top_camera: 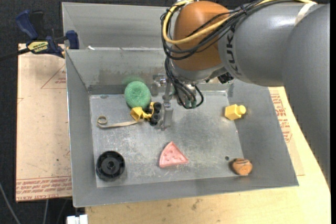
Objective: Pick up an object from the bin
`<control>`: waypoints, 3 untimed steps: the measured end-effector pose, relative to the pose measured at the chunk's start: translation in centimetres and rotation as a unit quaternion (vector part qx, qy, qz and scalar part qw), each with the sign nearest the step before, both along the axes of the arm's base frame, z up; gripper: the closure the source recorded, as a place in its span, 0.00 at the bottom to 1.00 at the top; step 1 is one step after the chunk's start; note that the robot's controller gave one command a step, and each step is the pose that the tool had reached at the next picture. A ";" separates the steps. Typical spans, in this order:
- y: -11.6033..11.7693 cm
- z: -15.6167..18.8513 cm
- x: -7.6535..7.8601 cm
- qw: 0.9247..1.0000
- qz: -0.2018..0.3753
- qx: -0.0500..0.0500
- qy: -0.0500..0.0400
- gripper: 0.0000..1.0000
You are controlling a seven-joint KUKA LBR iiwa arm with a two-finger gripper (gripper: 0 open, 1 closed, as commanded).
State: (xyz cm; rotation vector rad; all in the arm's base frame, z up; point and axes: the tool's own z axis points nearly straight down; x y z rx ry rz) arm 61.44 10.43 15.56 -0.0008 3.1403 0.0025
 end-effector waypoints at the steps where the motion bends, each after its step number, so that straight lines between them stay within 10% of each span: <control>1: 0.3 -3.6 1.5 0.999 0.036 0.000 -0.003 0.00; 3: 1.3 -8.2 3.0 0.969 0.247 -0.001 -0.005 0.00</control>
Offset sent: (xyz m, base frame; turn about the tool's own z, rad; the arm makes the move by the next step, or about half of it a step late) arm 0.0151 0.0125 -0.0851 -0.4078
